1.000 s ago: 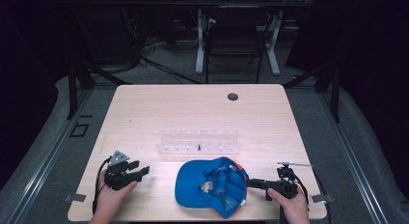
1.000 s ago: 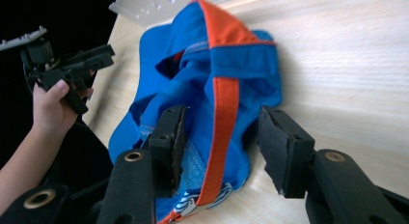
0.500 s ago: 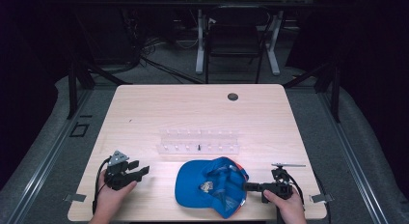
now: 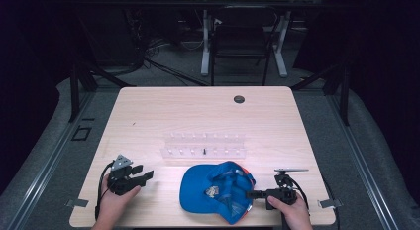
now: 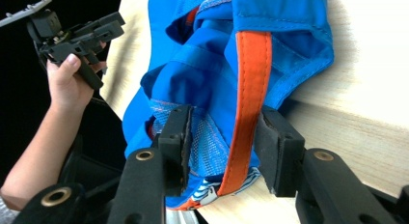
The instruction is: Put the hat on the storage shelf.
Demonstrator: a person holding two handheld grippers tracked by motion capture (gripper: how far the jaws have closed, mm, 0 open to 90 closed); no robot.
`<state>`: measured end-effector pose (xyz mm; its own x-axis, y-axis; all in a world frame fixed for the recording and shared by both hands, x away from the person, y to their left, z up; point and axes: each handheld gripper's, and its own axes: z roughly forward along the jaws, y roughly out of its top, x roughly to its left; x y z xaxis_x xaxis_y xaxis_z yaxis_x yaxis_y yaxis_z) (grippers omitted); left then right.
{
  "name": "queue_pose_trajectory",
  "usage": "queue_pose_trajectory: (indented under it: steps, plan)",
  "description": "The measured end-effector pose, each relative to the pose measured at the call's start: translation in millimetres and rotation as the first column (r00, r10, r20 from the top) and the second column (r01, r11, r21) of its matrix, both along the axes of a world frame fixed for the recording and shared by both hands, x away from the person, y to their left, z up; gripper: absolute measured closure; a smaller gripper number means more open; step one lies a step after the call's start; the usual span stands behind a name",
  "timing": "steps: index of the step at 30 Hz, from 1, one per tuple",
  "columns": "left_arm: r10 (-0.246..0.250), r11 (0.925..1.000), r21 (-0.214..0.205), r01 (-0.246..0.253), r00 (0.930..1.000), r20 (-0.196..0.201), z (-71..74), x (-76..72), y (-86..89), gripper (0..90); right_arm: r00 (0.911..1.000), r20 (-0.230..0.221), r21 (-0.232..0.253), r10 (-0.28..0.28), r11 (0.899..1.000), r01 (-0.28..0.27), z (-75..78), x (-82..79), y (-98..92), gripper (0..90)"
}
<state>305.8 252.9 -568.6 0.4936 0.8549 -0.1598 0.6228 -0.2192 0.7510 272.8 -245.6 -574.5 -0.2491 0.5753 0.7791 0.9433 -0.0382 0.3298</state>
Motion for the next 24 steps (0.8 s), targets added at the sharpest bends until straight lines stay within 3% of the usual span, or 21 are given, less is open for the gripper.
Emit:
queue_pose_trajectory:
  steps: [12,24]
  plan:
    - [0.001,1.0,0.002,-0.001,1.0,-0.001,-0.1,0.0,-0.1,45.8,1.0,0.004,0.068,-0.008,0.998,0.008,4.9,-1.6,-6.3,64.4]
    - [0.004,1.0,0.0,-0.004,1.0,0.005,-0.3,0.1,0.1,45.7,0.9999,0.002,0.079,-0.011,0.997,0.011,7.3,-2.5,-9.4,70.2]
